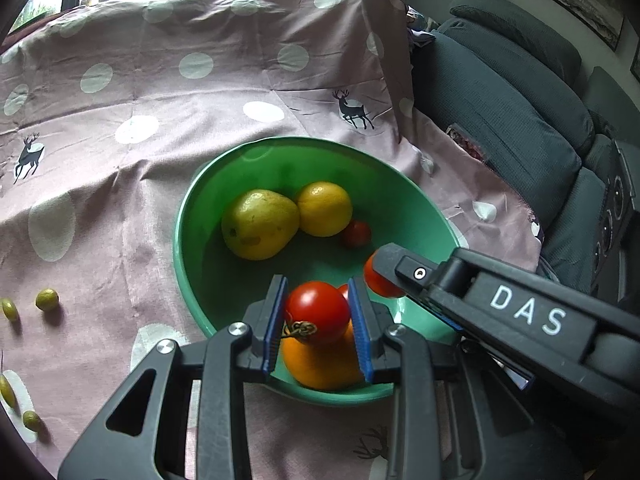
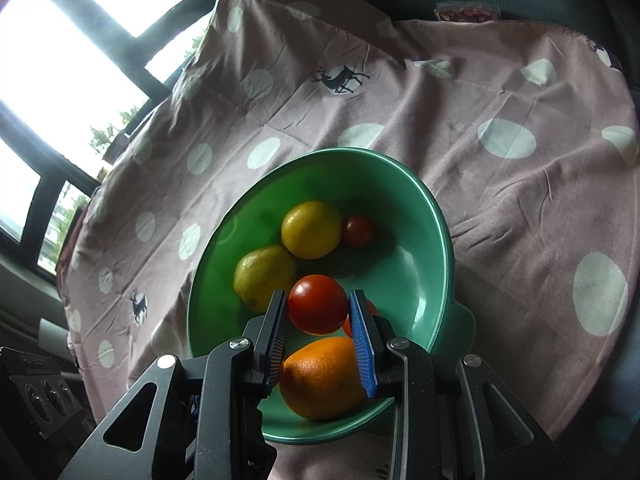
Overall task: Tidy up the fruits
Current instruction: 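Open both tools to drop the tomatoes into the bowl, then close the right tool on a small green fruit while the left tool grasps another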
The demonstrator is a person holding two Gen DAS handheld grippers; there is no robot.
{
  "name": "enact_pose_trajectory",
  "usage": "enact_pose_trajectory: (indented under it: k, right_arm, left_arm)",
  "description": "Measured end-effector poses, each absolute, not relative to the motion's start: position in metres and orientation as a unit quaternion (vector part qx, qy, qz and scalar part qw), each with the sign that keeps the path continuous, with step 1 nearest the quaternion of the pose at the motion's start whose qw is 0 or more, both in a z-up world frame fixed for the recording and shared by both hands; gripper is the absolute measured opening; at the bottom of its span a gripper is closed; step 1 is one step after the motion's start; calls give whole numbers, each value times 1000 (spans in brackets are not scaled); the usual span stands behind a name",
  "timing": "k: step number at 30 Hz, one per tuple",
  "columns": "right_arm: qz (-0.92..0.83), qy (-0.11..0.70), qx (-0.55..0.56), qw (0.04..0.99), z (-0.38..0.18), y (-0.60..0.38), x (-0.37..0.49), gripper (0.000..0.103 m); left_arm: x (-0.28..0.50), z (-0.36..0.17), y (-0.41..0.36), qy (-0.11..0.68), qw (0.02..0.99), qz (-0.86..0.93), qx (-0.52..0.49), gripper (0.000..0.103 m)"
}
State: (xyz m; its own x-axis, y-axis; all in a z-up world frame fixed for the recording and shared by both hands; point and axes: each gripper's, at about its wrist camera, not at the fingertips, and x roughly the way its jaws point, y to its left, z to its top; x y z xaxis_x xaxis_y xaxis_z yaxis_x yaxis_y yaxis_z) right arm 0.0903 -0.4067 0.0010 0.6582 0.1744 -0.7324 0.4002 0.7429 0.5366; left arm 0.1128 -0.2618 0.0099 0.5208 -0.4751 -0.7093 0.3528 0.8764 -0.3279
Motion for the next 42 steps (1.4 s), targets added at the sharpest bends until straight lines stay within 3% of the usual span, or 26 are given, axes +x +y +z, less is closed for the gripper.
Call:
enact_pose_trajectory:
  k: [4,8,13,16,29,42]
  right_arm:
    - [-77,404,339,846,7,-405,88,35]
    - [-78,399,330,852,12,-402,87,43]
    - [-47,390,330,858,22,-393,86,46]
    - [-31,382,313,869,30,-380,86,55]
    - [90,411,251,872,39,-290,101,55]
    - [195,485,223,823,-5,-197,139,53]
  left_arm:
    - [111,13,-257,426,871,-234,-77,48]
    - [106,21,-248,416,876,-231,-79,52]
    - [99,34,-221,406,880,-221,-105,59]
    - [92,39,-196,402,892,-180,-105,62]
    - [70,28,-52,429,891,28,-144,62]
    - [87,0,-10,456,868,53,-188,56]
